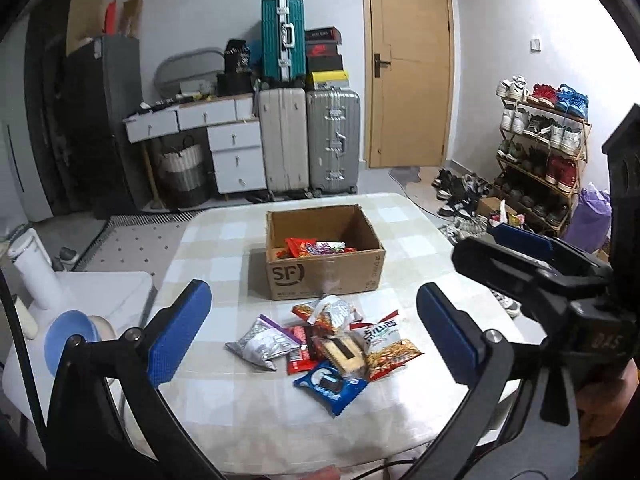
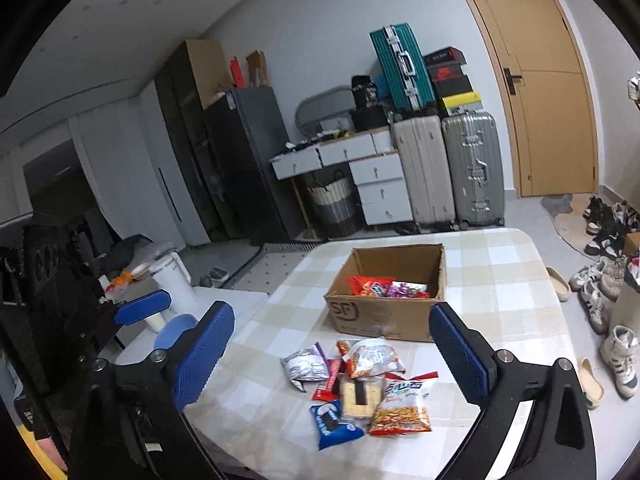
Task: Organize snacks
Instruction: 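Withdraw both tools from the box back toward the snack pile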
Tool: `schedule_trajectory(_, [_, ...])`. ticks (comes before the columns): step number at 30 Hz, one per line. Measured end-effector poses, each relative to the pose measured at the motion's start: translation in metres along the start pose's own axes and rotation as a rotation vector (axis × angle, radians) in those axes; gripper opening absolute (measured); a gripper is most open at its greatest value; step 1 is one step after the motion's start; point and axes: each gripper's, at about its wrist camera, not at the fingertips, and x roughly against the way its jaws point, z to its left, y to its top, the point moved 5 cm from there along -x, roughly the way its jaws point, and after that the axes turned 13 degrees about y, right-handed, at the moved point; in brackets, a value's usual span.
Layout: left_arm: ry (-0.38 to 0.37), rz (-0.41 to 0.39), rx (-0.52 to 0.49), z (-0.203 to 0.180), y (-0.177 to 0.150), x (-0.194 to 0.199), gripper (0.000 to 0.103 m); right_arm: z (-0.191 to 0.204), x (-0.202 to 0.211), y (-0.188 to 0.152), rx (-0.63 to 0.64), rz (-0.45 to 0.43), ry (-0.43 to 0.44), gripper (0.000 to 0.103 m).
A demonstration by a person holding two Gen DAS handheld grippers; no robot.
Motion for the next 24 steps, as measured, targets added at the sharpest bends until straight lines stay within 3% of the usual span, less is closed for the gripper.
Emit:
schedule_trajectory(8, [0.033,-0.025,0.006,0.009,-0.021,0.000,0.103,-0.006,-0.015,-0.021,0.002,-0.026,0.037,0.102])
schedule_trajectory(18, [0.038,0.045,0.057,0.007,-0.032,-0.099,0.103,-0.051,-0.064,-0.041,-0.051,-0.004,0.036,0.102])
schedule_trajectory(24, [0.018,0.113,0.099,0.008,-0.055,-0.167,0.103,-0.088,-0.096,-0.063,-0.065,0.068,-0.012,0.102])
